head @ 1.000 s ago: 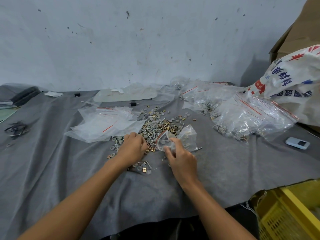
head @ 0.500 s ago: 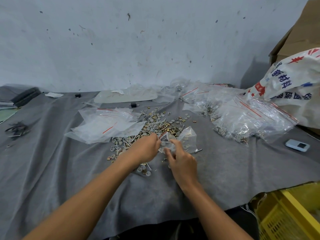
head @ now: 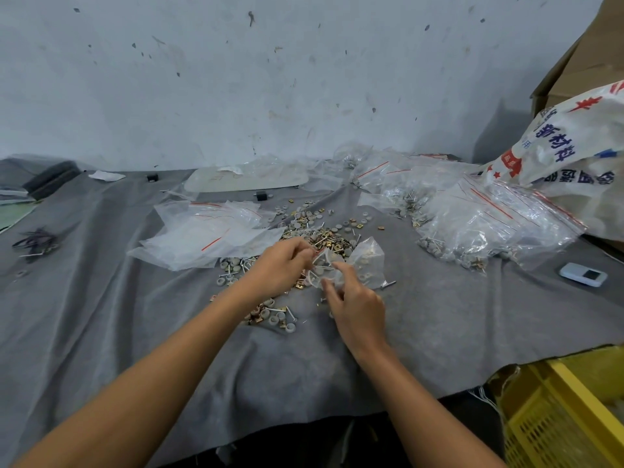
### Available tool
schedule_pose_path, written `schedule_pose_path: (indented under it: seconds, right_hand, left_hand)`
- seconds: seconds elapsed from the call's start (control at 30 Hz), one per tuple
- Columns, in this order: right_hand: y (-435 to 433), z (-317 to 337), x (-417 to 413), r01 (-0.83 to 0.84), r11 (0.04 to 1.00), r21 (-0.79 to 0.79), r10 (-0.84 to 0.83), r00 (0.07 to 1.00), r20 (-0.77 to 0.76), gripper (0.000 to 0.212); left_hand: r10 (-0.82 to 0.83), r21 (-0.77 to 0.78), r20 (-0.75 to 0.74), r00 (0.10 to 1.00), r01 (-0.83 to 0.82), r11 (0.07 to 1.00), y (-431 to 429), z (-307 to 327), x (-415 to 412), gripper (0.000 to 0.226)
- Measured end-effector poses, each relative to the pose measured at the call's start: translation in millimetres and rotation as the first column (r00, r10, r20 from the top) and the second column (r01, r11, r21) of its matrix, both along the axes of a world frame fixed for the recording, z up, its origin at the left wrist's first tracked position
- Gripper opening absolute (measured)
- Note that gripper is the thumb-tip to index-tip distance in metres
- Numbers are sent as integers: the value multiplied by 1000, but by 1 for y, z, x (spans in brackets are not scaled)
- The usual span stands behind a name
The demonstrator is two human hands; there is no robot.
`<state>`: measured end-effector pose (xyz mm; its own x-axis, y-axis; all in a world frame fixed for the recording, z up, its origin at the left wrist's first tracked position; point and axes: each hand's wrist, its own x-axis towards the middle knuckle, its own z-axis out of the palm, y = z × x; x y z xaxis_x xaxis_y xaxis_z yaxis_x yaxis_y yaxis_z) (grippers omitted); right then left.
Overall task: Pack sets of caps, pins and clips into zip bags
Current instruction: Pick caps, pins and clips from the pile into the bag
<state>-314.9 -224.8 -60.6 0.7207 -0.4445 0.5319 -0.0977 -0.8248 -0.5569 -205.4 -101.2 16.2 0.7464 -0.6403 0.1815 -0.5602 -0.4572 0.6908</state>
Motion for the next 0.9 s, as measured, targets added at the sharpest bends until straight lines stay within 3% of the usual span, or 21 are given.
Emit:
schedule_pose_path:
  seconds: [0.07,0.13,0.23,0.3,0.4,0.5,0.77,0.9]
  right_hand:
    - [1,0,1,6,1000,-4,-6,1000,18,40]
    - [1,-1,1,9,1000,-8,-9,1000,25,40]
    - [1,-1,1,16,1000,-8,-16,1000,21,40]
    - [1,-2,1,11,1000,-3,-11,1000,11,41]
    - [1,-1,2,3,1000,-6,-3,1000,-6,43]
    - [0,-1,2,7,1000,-2,-7,1000,-8,43]
    - [0,-3,2,12,1000,-16,-11,1000,11,42]
    - [-1,-4,3,13,1000,-14,-13,1000,11,42]
  left_hand:
    - [3,38,-6,1000,-3,999,9,-1,5,15]
    - [-27,175,19,999,23,984,19,-3,9,15]
    - [-104,417,58,993,70,906,28,-9,11,10]
    - [-129,487,56,990,85,869,31,-13,11,11]
    - [-155,543,11,988,125,831,32,-19,10,6]
    - [-201,620,71,977,115,776,31,-27,10,12]
    - [-230,627,123,965,104,772,30,-32,9,10]
    - [-278,632,258,925,56,773,28,-39,4,10]
